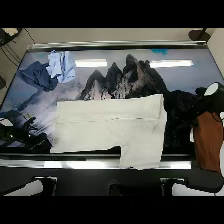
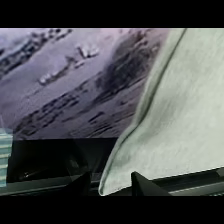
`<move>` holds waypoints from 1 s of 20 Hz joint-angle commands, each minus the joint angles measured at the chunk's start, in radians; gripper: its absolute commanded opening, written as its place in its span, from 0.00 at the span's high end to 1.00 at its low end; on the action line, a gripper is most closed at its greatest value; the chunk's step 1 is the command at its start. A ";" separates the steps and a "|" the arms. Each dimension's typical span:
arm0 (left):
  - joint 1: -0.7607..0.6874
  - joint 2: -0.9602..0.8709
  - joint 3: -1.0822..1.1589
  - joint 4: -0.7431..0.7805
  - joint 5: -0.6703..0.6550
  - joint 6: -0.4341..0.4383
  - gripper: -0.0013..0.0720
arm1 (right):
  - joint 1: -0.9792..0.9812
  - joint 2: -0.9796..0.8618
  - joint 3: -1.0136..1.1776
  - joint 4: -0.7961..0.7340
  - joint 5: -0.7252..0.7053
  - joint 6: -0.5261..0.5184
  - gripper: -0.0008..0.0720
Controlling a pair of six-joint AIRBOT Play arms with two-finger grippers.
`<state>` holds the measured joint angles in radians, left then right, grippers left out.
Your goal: Fold the shirts.
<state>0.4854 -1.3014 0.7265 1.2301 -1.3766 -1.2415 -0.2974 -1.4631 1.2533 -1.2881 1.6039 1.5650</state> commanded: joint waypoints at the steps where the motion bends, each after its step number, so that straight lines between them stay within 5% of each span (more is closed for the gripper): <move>1: 0.018 0.018 -0.055 -0.033 0.058 0.031 0.50 | 0.000 0.045 -0.074 -0.008 -0.018 -0.013 0.31; 7: 0.018 0.015 -0.108 -0.085 0.090 0.027 0.54 | 0.000 0.123 -0.210 -0.010 -0.068 -0.030 0.31; 9: 0.018 0.015 -0.108 -0.087 0.083 0.027 0.94 | 0.000 0.179 -0.323 -0.005 -0.113 -0.056 0.31; 18: 0.018 0.016 -0.107 -0.097 0.068 0.030 0.93 | 0.000 0.240 -0.692 0.105 -0.250 -0.179 0.31; 20: 0.018 0.016 -0.107 -0.106 0.070 0.031 0.93 | 0.000 0.240 -0.711 0.114 -0.286 -0.185 0.39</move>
<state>0.5026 -1.2861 0.6197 1.1351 -1.3052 -1.2121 -0.2974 -1.2270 0.6014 -1.1934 1.3746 1.4048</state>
